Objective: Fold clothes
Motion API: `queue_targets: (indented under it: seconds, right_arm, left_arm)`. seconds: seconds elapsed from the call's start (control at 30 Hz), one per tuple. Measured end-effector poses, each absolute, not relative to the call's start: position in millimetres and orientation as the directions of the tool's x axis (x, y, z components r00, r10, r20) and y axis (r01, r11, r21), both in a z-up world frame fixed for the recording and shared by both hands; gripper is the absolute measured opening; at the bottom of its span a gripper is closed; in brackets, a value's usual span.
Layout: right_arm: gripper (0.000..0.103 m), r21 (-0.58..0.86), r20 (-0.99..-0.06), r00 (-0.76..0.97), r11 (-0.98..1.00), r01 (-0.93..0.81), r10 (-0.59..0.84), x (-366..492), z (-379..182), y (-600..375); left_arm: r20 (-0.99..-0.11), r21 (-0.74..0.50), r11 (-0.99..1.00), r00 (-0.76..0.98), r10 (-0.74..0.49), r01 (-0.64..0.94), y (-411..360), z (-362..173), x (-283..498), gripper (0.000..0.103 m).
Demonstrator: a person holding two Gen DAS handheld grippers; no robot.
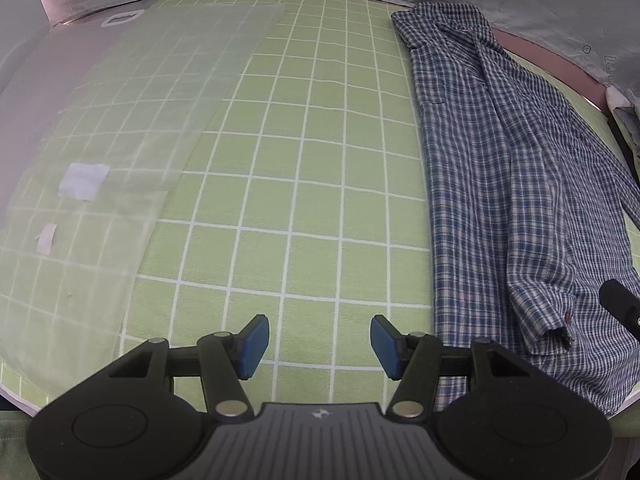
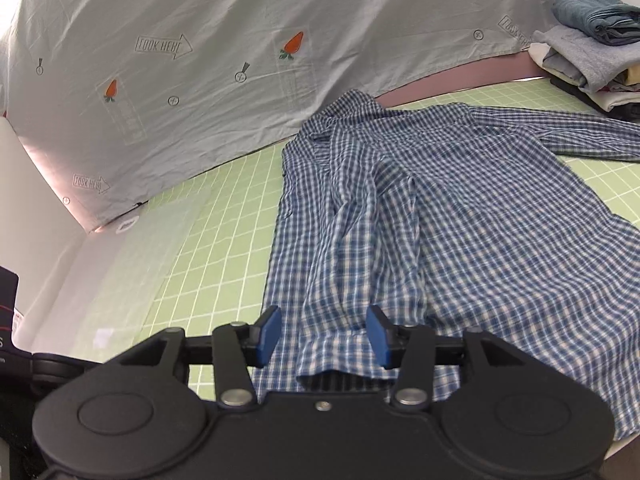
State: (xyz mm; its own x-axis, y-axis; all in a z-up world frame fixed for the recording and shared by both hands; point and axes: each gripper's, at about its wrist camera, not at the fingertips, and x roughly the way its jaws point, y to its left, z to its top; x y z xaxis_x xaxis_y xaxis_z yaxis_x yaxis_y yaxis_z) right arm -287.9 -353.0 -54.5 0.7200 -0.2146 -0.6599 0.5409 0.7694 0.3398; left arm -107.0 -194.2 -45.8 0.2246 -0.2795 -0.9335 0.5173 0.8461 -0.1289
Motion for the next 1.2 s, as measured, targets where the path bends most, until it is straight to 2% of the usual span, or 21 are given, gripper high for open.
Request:
queue_targets:
  seconds: [0.13, 0.27, 0.37, 0.67, 0.73, 0.77, 0.8, 0.87, 0.9, 0.97, 1.2]
  right_arm:
    - [0.048, 0.358, -0.677, 0.703, 0.736, 0.574, -0.219, -295.1, -58.3, -379.9]
    - [0.039, 0.374, -0.697, 0.684, 0.704, 0.603, -0.215, -301.4, -64.1, -406.5]
    - [0.037, 0.375, -0.716, 0.67, 0.702, 0.605, -0.195, -297.6, -72.0, -422.5]
    - [0.034, 0.481, -0.741, 0.672, 0.679, 0.555, -0.024, -266.8, -97.2, -451.8]
    - [0.034, 0.49, -0.748, 0.664, 0.677, 0.548, 0.004, -261.3, -102.5, -452.9]
    - [0.033, 0.493, -0.752, 0.659, 0.677, 0.546, 0.016, -258.7, -104.9, -453.1]
    - [0.027, 0.497, -0.752, 0.659, 0.68, 0.539, 0.027, -257.0, -106.2, -453.0]
    - [0.017, 0.503, -0.748, 0.662, 0.687, 0.524, 0.043, -255.6, -106.5, -452.2]
    - [0.009, 0.503, -0.747, 0.664, 0.693, 0.517, 0.046, -255.6, -105.7, -451.5]
    - [0.004, 0.509, -0.737, 0.674, 0.696, 0.506, 0.049, -258.3, -103.4, -450.5]
    - [0.002, 0.581, -0.669, 0.743, 0.651, 0.49, 0.038, -289.7, -79.1, -451.2]
  left_arm:
    - [-0.925, -0.167, 0.829, 0.206, -0.319, 0.534, -219.5, -45.1, -113.9, 0.057]
    - [-0.915, -0.229, 0.802, 0.159, -0.371, 0.551, -247.6, -45.8, -123.9, 0.057]
    - [-0.907, -0.266, 0.784, 0.13, -0.4, 0.561, -267.4, -48.0, -130.5, 0.057]
    - [-0.919, -0.277, 0.772, 0.078, -0.387, 0.572, -311.3, -66.8, -131.0, 0.055]
    - [-0.921, -0.281, 0.77, 0.063, -0.384, 0.573, -313.9, -68.8, -130.4, 0.048]
    - [-0.923, -0.283, 0.769, 0.055, -0.381, 0.573, -314.7, -70.1, -130.4, 0.04]
    - [-0.924, -0.286, 0.767, 0.045, -0.379, 0.574, -315.5, -72.0, -130.8, 0.028]
    - [-0.924, -0.3, 0.762, 0.025, -0.382, 0.574, -317.0, -75.2, -131.7, 0.012]
    - [-0.922, -0.304, 0.761, 0.024, -0.386, 0.573, -316.5, -75.5, -132.6, 0.008]
    - [-0.917, -0.313, 0.758, 0.027, -0.399, 0.572, -314.3, -74.4, -134.6, 0.0]
    - [-0.875, -0.356, 0.732, 0.068, -0.48, 0.581, -293.3, -43.0, -146.8, 0.0]
